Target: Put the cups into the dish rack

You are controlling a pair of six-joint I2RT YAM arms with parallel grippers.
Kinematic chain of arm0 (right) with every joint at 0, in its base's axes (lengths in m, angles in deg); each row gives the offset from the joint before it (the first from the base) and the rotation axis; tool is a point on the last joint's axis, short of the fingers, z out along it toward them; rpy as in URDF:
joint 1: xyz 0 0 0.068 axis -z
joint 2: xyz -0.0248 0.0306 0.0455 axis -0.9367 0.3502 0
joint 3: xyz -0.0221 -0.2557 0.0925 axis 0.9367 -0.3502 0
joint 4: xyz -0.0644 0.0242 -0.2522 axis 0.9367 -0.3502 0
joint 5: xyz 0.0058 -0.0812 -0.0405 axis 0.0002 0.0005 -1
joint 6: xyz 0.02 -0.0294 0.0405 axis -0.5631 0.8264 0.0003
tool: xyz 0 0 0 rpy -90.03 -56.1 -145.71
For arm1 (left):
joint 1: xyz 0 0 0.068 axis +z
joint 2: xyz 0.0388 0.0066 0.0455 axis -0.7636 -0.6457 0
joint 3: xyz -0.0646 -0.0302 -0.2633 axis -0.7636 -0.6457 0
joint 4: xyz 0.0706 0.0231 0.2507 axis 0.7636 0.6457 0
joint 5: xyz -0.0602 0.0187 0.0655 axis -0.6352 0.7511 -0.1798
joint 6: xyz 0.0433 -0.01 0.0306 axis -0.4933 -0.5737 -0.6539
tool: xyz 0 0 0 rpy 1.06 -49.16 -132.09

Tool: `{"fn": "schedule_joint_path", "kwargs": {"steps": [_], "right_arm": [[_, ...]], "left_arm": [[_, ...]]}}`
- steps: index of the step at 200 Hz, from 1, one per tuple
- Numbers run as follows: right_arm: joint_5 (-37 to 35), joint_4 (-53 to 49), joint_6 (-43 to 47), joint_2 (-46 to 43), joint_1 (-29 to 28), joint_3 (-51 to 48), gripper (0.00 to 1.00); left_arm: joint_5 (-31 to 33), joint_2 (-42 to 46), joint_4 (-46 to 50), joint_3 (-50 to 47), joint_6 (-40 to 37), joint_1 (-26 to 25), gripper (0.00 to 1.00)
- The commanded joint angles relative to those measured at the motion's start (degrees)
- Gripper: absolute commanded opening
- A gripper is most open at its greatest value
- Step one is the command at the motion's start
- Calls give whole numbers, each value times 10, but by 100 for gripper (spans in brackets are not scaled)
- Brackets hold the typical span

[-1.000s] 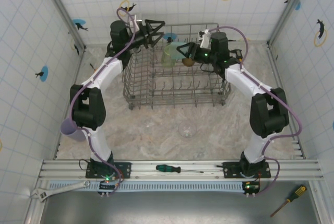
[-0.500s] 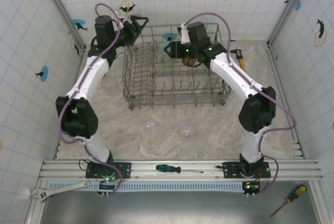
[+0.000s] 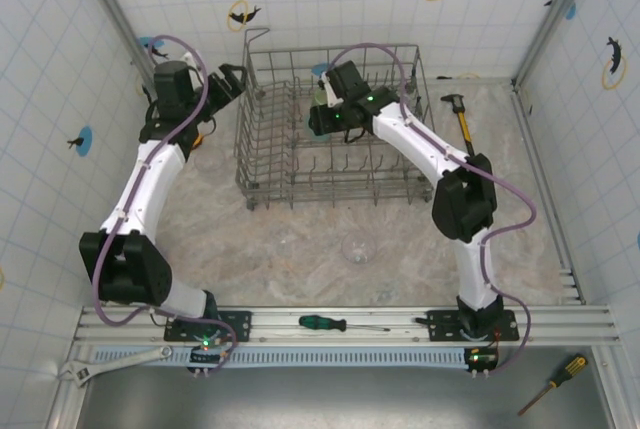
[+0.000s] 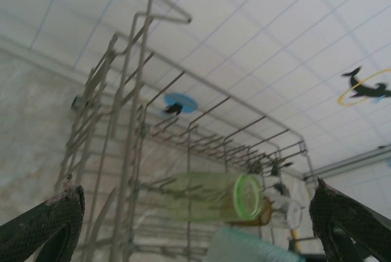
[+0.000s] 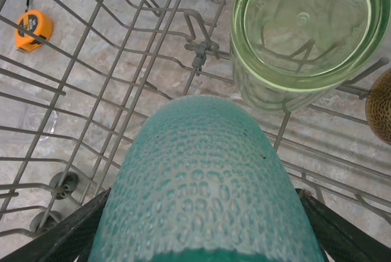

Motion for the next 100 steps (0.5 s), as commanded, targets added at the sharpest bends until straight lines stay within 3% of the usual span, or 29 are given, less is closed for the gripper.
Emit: {"fn": "schedule_joint_path", "kwargs": {"steps": [1,35,100], "right_arm": [[-16,-10,9,18,-7,36,57],[-23,-18,7,50,-18,67,57],[-26,0,-7,86,-30,92,58]], "left_arm": [[22,30,50,-6,-50,0,97],[79,70,65,-72,-73,-1,97],[91,138,86,-132,-81,-1,97]]}}
